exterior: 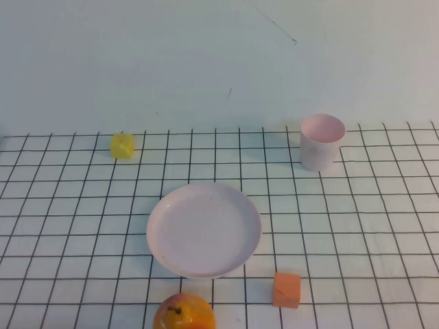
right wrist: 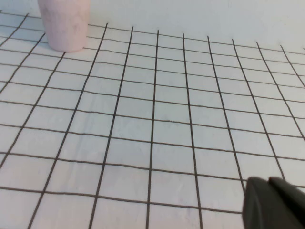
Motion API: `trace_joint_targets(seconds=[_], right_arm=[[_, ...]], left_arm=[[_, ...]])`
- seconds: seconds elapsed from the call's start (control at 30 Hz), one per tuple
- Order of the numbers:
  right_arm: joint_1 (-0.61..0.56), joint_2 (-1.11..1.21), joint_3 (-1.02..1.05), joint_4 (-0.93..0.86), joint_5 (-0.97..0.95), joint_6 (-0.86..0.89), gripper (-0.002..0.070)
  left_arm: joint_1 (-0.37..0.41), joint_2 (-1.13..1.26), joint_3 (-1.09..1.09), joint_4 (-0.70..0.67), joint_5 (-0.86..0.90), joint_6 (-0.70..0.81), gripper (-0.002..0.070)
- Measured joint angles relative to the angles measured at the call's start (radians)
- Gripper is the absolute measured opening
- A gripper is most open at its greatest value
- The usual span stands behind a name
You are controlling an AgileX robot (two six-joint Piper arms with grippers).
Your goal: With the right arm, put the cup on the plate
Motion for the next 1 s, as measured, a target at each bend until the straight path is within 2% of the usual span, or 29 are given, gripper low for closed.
trace_joint_targets(seconds=[1.0], right_arm=[[0.000, 0.000, 0.000, 0.057, 0.000, 0.000, -0.0002]], left_arm=[[0.000, 0.000, 0.000, 0.000, 0.000, 0.000, -0.0003]])
